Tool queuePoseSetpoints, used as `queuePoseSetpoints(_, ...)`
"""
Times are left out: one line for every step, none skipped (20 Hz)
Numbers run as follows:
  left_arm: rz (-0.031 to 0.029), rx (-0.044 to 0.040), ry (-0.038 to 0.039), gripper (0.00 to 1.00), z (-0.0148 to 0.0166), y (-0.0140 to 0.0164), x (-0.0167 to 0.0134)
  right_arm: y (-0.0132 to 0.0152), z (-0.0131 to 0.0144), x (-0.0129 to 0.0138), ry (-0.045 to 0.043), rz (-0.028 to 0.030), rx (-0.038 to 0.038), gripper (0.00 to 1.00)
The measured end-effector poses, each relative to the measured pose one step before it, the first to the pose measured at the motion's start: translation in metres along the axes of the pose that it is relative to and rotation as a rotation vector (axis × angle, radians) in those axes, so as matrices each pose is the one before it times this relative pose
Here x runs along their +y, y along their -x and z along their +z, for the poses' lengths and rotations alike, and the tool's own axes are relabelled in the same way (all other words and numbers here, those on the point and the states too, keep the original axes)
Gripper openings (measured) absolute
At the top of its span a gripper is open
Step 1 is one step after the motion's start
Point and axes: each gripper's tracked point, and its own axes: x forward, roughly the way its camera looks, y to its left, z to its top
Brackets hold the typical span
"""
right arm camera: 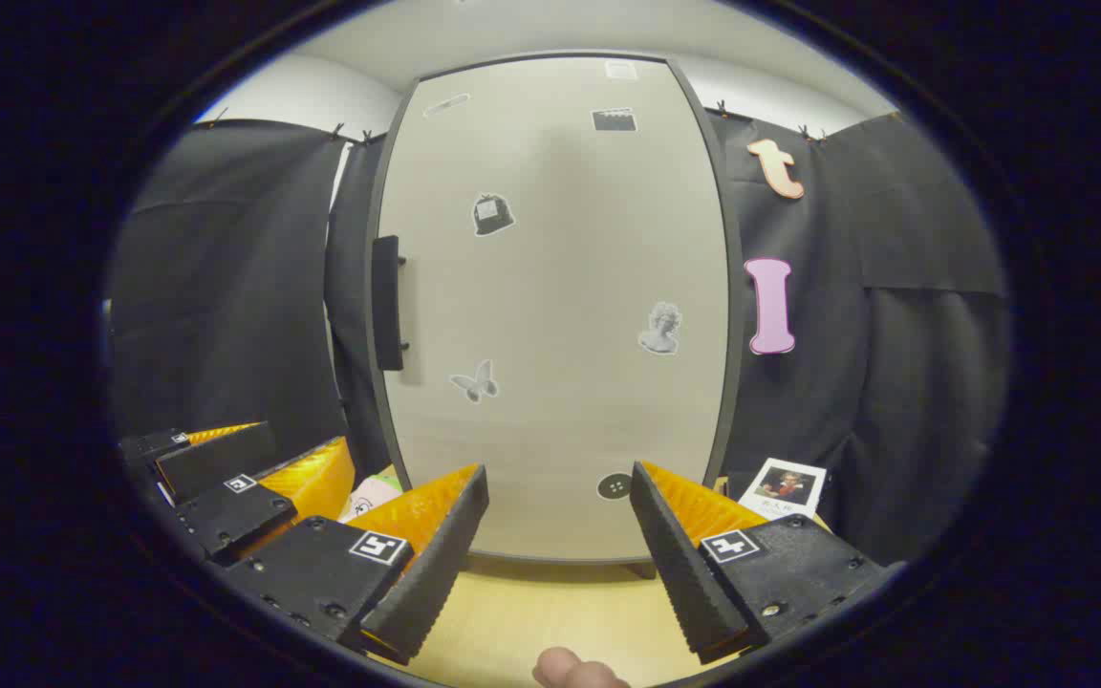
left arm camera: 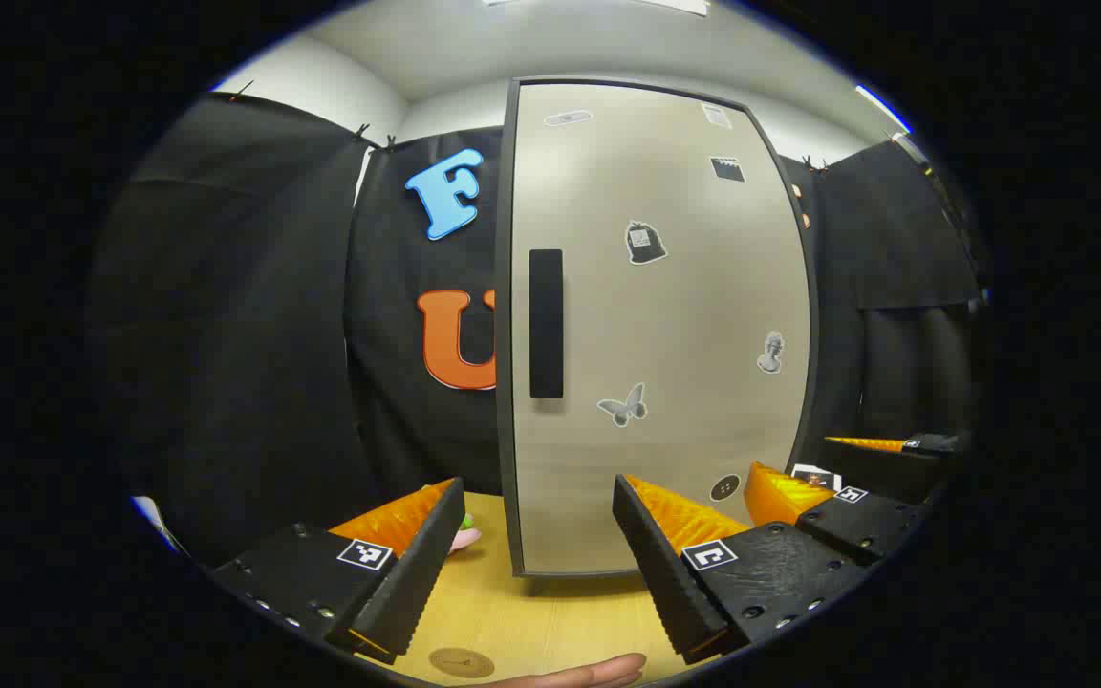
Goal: Open the cabinet door with the right hand, grasp the bottle in the cabinet with the left hand and place it on the coaster, then close the cabinet door with the right hand.
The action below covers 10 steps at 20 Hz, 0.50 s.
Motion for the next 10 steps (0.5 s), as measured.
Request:
queuePoseSetpoints(-0.00013, 0.01814, 0.00356, 0.94, -0.00569, 0.00098, -0.00085, 0.00037, -0.00402, -0.00020, 0.00551, 0.00443, 0.01080, 0.96)
queuePoseSetpoints(0.00263, 0.01288, 0.00673, 0.94, -0.00051, 0.00101, -0.00053, 0.00061, -0.00139, -0.00087, -0.00228, 0.00506, 0.00914, 0.97)
queuePoseSetpoints(-0.00508, -0.00037, 0.00184, 0.94, 0.00154, -0.00092, -0.00263, -0.00046, -0.00037, -0.00030, -0.00851, 0.00458, 0.00122, 0.96)
queuePoseSetpoints(0.00357, -0.00919, -0.00871, 0.94, 0.00312, -0.00100, -0.00045, 0.00056, 0.00121, 0.00017, -0.00237, 0.00613, 0.00037, 0.94)
queuePoseSetpoints(0.01121, -0.01022, -0.01210, 0.94, 0.00218, -0.00098, 0.00230, 0.00070, 0.00016, 0.00143, 0.00054, 0.01497, -0.00026, 0.95)
queuePoseSetpoints(0.00645, -0.00675, -0.01060, 0.94, 0.00191, -0.00174, 0.00080, -0.00013, -0.00045, 0.00229, 0.00442, 0.01544, 0.00426, 0.95)
queuePoseSetpoints(-0.00968, 0.00165, 0.00168, 0.94, -0.00024, -0.00109, -0.00313, 0.00289, 0.00013, -0.00080, 0.00168, 0.00546, 0.00306, 0.97)
queuePoseSetpoints(-0.00754, 0.00497, 0.00113, 0.94, -0.00062, 0.00064, -0.00313, 0.00136, 0.00054, -0.00060, -0.00056, -0.00028, -0.00309, 0.97)
queuePoseSetpoints(0.00625, 0.00136, -0.00349, 0.94, 0.00051, 0.00309, 0.00104, -0.00081, 0.00036, -0.00290, 0.00775, -0.00578, -0.00365, 0.97)
queuePoseSetpoints(0.01595, 0.00254, 0.00439, 0.93, -0.00059, 0.00282, 0.00221, 0.00032, 0.00194, -0.00126, 0.00338, -0.00081, -0.00448, 0.97)
